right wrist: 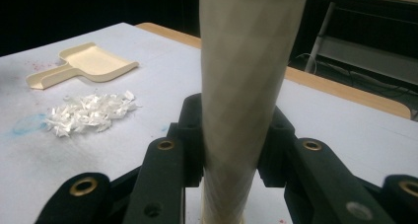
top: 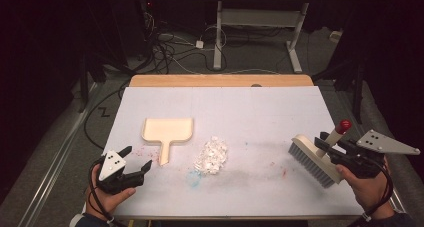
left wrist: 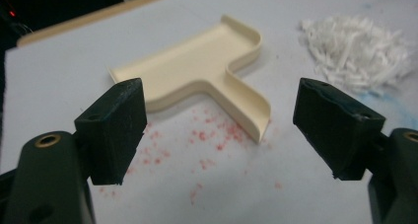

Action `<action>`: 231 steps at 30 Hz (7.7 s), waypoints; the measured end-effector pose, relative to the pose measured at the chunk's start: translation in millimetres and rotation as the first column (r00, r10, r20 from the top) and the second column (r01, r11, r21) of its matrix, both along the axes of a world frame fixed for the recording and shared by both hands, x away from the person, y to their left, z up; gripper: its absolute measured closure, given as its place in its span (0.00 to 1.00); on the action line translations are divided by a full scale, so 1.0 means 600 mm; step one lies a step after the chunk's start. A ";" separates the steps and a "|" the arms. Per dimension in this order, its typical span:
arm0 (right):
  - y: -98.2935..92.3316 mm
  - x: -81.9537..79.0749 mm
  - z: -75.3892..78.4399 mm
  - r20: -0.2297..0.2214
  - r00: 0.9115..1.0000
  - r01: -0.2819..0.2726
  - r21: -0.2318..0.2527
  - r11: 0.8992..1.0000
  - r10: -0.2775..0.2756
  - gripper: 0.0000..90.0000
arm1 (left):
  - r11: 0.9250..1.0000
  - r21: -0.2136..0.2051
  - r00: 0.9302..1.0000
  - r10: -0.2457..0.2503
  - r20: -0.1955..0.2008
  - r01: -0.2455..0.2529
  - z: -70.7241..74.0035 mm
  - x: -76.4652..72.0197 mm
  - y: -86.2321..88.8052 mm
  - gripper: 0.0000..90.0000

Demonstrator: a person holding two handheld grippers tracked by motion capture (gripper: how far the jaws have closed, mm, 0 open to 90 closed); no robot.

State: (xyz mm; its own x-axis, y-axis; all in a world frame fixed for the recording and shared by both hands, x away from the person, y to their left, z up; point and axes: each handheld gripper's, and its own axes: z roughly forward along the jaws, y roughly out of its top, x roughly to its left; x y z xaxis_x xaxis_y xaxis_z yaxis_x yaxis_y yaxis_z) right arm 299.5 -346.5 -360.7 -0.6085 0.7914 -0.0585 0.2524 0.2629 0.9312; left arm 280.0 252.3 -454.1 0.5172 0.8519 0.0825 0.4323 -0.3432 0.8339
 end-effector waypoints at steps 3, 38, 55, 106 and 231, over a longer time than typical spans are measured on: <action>0.002 -0.002 -0.003 -0.002 1.000 -0.003 0.006 1.000 0.003 0.78 | 1.000 0.030 0.999 -0.001 -0.032 0.002 -0.008 0.004 -0.003 0.24; 0.002 0.013 -0.018 -0.015 1.000 0.023 0.005 1.000 -0.023 0.78 | 0.996 0.086 0.999 0.007 -0.042 -0.003 -0.021 0.004 -0.013 0.20; -0.005 0.013 -0.021 0.008 0.999 0.037 0.011 0.999 -0.037 0.78 | 0.991 0.132 0.998 0.020 -0.065 -0.012 -0.025 0.009 -0.011 0.21; 0.013 0.012 -0.029 0.020 1.000 0.024 -0.007 1.000 -0.024 0.78 | 0.977 0.020 0.925 0.207 -0.320 -0.212 -0.039 0.170 -0.093 0.70; 0.318 0.183 -0.059 0.065 0.996 -0.062 0.048 0.997 0.059 0.78 | 0.851 0.239 0.753 -0.241 -0.612 0.467 0.074 0.061 -0.089 0.70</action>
